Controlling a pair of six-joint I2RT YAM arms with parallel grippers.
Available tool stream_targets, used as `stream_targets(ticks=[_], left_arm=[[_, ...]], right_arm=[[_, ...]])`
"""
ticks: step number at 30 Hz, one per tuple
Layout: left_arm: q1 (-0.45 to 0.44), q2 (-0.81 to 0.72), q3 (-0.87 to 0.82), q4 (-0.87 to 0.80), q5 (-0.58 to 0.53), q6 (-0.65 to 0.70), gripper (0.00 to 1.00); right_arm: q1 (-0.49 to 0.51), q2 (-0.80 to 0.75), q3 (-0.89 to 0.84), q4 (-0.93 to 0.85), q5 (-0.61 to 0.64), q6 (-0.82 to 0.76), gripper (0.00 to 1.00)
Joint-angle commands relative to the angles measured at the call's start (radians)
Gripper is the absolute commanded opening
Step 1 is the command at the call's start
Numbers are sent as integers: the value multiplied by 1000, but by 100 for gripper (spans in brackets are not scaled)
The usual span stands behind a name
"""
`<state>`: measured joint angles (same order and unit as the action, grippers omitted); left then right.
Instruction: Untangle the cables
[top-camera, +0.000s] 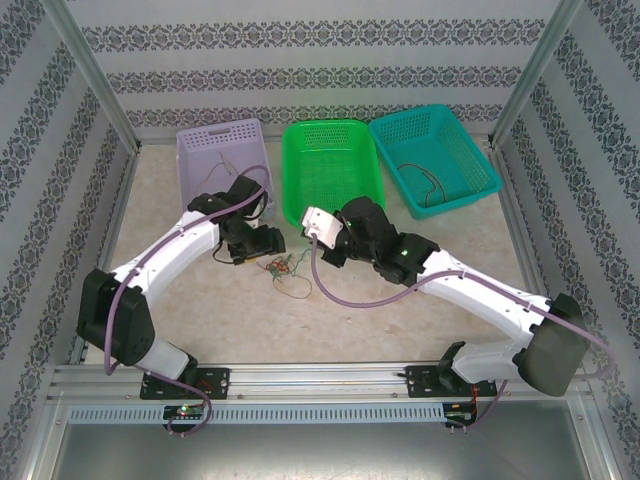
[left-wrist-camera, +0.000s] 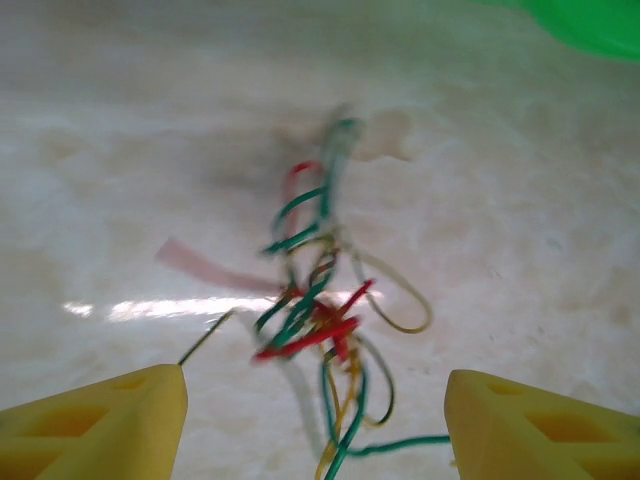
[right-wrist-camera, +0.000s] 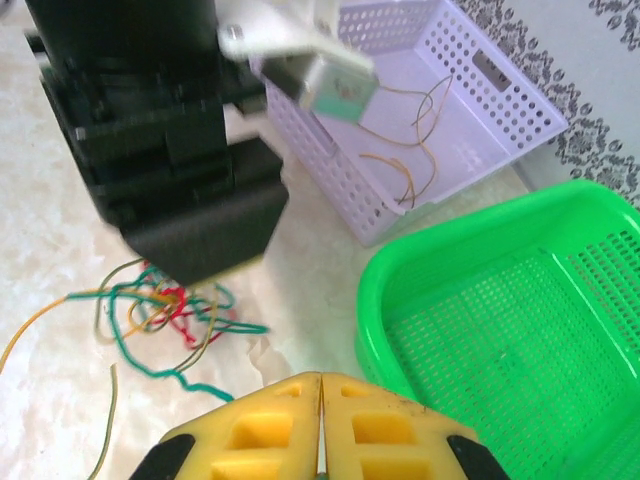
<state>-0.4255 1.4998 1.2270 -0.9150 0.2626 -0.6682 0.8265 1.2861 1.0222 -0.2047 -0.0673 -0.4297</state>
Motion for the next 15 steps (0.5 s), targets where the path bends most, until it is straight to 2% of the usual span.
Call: stream_targets(ticks=[1, 5, 8, 12, 15], left_arm=[[-5, -71, -42, -122, -118, -201, 69], [-16, -155, -189, 6, -7, -416, 71], [-38, -209, -230, 90, -31, -501, 73], [-51, -168, -205, 159, 8, -512, 73], [-86, -67, -137, 148, 30, -419, 72]], right_arm=[[-24, -44, -80, 29, 11, 69, 0], [-65, -91, -192, 37, -15, 150, 0], [-79, -137, -264, 10, -37, 191, 0], [-73, -197, -331, -47, -47, 233, 0], [-72, -236, -374, -60, -20, 258, 0]])
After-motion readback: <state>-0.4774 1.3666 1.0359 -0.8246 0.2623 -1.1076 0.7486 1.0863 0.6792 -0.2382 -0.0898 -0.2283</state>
